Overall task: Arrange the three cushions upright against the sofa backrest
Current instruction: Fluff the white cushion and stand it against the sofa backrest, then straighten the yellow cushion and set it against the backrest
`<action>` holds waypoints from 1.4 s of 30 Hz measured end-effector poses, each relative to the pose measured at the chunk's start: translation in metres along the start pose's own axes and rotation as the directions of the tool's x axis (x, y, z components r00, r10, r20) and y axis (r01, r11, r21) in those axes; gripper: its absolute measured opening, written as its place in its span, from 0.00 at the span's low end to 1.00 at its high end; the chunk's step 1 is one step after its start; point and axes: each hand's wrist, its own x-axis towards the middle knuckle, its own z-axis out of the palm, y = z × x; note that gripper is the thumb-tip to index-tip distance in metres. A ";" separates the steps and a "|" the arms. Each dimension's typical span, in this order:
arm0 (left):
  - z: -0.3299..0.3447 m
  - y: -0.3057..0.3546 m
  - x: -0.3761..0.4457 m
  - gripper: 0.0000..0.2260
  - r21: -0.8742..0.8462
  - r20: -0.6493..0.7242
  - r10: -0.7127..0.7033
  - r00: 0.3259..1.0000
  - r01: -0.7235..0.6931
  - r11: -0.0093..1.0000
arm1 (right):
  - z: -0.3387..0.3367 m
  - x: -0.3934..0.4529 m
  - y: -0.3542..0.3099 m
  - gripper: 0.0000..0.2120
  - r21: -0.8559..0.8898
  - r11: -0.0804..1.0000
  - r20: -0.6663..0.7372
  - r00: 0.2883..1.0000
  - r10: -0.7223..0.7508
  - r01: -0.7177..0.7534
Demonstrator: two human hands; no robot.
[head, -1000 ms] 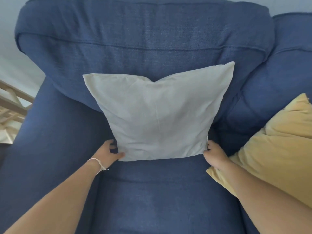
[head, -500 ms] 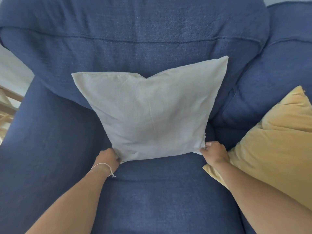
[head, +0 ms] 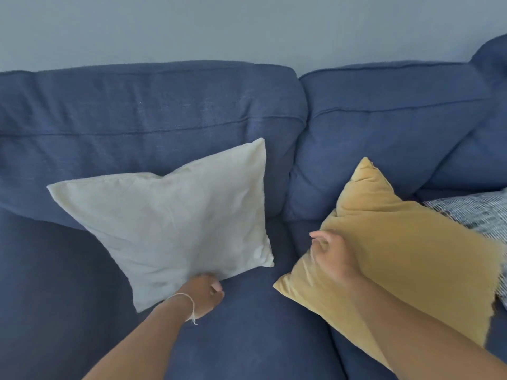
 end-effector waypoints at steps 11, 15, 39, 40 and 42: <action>0.024 0.252 0.024 0.20 -0.003 -0.053 0.315 0.948 -0.315 0.949 | -0.153 -0.012 0.142 0.25 -0.047 0.866 -0.366 0.816 0.448 -0.497; 0.046 0.311 0.055 0.34 -0.201 -0.119 0.185 0.976 -0.206 0.958 | -0.177 -0.015 0.200 0.31 0.101 0.787 -0.433 0.685 0.586 -0.609; 0.038 0.385 0.029 0.16 -0.702 -0.550 -0.019 0.835 -0.450 0.552 | -0.305 0.108 0.150 0.25 0.645 0.763 -0.393 0.876 0.279 0.047; 0.029 0.383 0.031 0.18 -0.703 -0.513 -0.007 0.858 -0.415 0.578 | -0.311 0.118 0.149 0.23 0.645 0.764 -0.351 0.892 0.286 0.009; 0.013 0.380 0.033 0.21 -0.690 -0.451 -0.013 0.892 -0.340 0.639 | -0.318 0.135 0.147 0.20 0.637 0.768 -0.282 0.906 0.316 -0.070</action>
